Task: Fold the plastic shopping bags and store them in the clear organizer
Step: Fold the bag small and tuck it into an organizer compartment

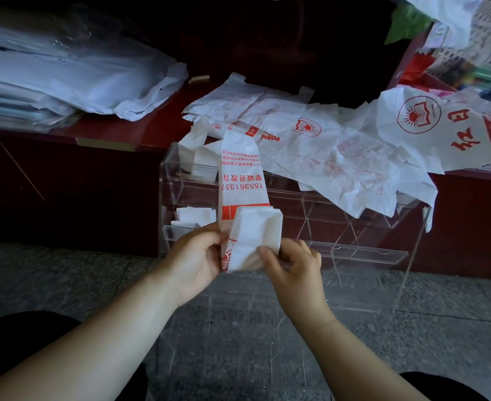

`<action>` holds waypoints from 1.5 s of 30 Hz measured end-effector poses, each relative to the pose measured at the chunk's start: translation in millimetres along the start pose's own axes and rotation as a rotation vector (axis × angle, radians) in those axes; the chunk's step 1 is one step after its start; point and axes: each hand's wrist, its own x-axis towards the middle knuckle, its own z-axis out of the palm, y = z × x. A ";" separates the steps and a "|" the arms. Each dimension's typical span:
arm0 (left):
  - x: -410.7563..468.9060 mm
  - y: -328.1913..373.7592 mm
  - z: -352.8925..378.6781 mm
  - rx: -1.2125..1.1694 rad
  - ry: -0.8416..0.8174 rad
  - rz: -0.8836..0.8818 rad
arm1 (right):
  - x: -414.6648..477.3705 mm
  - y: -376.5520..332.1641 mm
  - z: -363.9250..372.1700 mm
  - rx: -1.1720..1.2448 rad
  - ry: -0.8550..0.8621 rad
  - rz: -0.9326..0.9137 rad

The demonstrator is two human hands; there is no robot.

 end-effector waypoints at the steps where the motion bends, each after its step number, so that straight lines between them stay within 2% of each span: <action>1: -0.6 0.2 0.7 -0.006 -0.010 -0.009 | 0.7 -1.3 -1.1 0.002 -0.020 0.024; 6: -6.1 0.9 0.0 0.154 -0.137 0.056 | 2.7 -5.6 -5.5 -0.057 -0.087 0.040; 9: -8.1 -5.3 0.5 0.366 -0.037 0.174 | 1.1 -6.8 -5.4 -0.076 -0.096 0.031; 12: -7.8 -7.6 5.4 0.430 0.117 0.227 | -2.0 -8.9 -2.3 -0.102 -0.087 0.018; 14: -7.0 -7.6 4.0 0.447 0.167 0.244 | -2.3 -10.4 -1.1 0.005 -0.082 0.051; 16: -8.7 -4.8 3.9 0.469 0.156 0.237 | 0.4 -14.0 -4.7 0.237 -0.066 0.139; 19: -12.3 -4.9 3.4 0.507 0.044 0.164 | 6.0 -19.1 -15.3 0.603 -0.188 0.319; 21: -15.3 -8.1 3.9 0.551 -0.019 0.082 | 6.9 -19.7 -20.3 0.689 -0.263 0.381; 26: -19.1 -12.6 7.8 0.628 -0.087 0.034 | 7.1 -20.8 -20.8 0.640 -0.256 0.371; 29: -16.9 -13.0 11.3 0.603 -0.062 0.100 | 6.8 -22.4 -20.8 0.608 -0.300 0.319; 32: -15.3 -12.8 12.0 0.617 -0.014 0.155 | 7.3 -22.9 -21.2 0.703 -0.293 0.342; 36: -19.9 -11.3 9.9 0.704 -0.125 -0.022 | 17.6 -16.6 -30.5 0.812 -0.184 0.467; 40: -22.4 -10.5 7.2 0.775 -0.236 -0.177 | 26.6 -11.5 -45.6 0.806 -0.211 0.478; 42: -22.8 -10.1 8.7 0.773 -0.237 -0.201 | 28.3 -10.0 -49.8 0.730 -0.208 0.469; 45: -22.0 -13.2 11.2 0.770 -0.201 -0.129 | 29.5 -10.1 -51.1 0.673 -0.162 0.478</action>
